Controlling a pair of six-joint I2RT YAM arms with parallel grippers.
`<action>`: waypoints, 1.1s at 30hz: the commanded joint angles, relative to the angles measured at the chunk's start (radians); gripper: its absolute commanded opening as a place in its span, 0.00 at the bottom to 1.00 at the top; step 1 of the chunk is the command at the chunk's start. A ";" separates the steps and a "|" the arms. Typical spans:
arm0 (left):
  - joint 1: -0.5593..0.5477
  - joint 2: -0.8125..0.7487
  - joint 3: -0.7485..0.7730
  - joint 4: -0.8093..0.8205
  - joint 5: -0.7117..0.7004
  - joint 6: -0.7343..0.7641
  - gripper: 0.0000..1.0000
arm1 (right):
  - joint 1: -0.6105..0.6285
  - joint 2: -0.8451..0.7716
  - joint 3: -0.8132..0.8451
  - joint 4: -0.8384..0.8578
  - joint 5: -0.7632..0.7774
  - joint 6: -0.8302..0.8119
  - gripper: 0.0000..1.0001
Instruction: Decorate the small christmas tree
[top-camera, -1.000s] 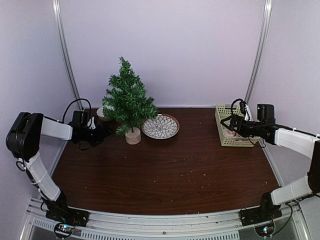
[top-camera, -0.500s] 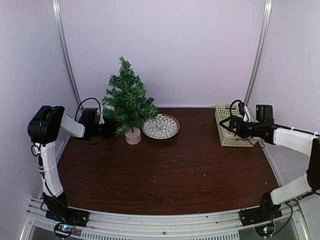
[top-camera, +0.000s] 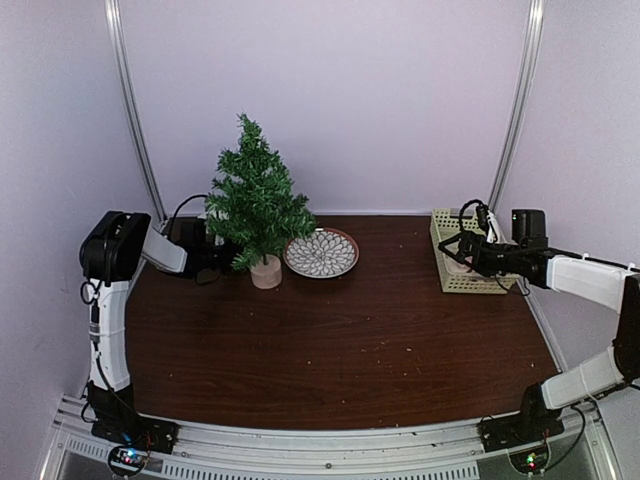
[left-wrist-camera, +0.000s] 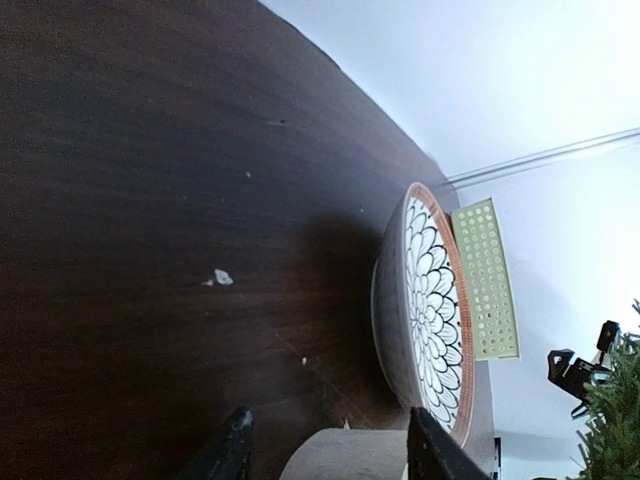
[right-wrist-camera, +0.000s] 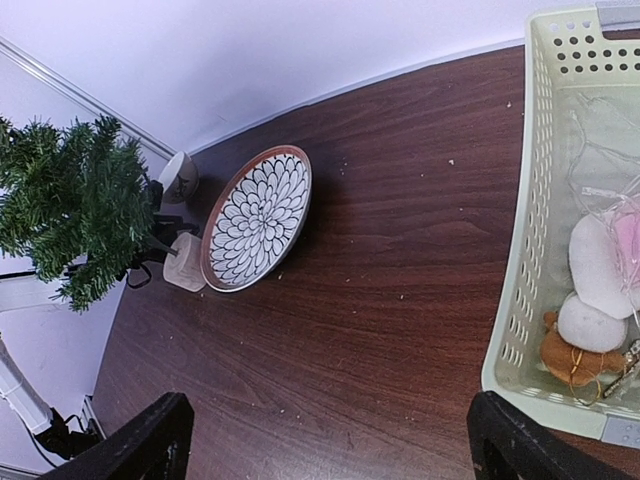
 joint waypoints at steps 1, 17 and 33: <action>-0.025 0.035 0.059 0.049 0.056 0.004 0.50 | 0.001 0.010 0.025 0.026 -0.019 0.003 1.00; -0.129 -0.011 -0.159 0.256 0.028 -0.059 0.32 | 0.000 -0.012 0.000 0.042 -0.043 0.027 1.00; -0.399 -0.045 -0.354 0.414 -0.230 -0.146 0.25 | 0.000 -0.055 -0.055 0.063 -0.049 0.052 0.99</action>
